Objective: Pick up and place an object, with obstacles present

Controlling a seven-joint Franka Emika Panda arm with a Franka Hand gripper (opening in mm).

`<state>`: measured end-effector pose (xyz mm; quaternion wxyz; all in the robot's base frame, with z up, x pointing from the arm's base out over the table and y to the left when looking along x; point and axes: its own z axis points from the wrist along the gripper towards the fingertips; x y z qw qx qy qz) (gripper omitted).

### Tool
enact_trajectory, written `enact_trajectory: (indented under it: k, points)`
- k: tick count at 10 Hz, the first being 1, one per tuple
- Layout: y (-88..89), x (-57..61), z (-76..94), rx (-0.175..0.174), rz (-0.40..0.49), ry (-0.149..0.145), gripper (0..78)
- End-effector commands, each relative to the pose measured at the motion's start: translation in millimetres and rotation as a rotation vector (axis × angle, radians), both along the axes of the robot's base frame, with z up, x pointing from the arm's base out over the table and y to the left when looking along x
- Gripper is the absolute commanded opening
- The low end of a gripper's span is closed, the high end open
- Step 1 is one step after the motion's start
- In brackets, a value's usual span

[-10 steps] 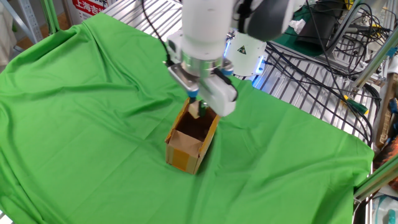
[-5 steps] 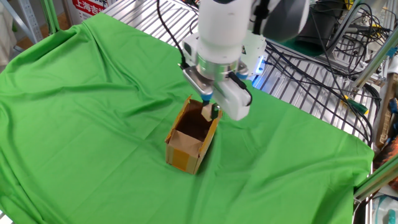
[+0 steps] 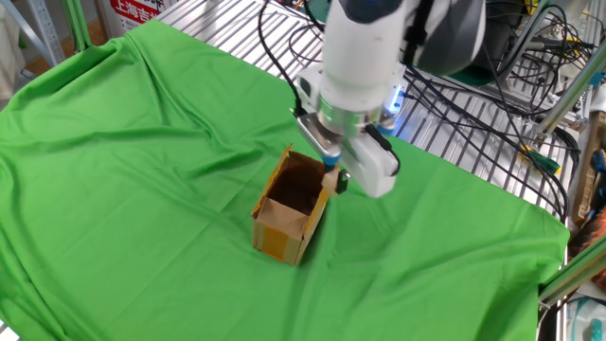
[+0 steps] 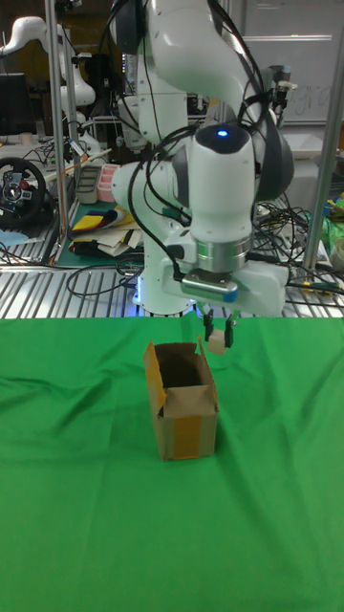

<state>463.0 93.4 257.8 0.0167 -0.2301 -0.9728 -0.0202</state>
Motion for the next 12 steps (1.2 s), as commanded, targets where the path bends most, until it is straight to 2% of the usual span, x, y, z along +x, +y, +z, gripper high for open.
enact_trajectory:
  k: [1,5,7,11,12]
  points:
    - [9.7,0.8,-10.6,0.007,-0.021,-0.014,1.4]
    - [21.3,2.2,-28.5,0.007,-0.055,-0.038,1.4]
    - [31.2,-0.3,-39.2,0.001,-0.101,-0.048,1.4]
    - [40.6,-3.8,-48.9,-0.007,-0.252,-0.048,1.4]
    - [45.2,-5.6,-54.7,-0.02,-0.286,-0.055,1.4]
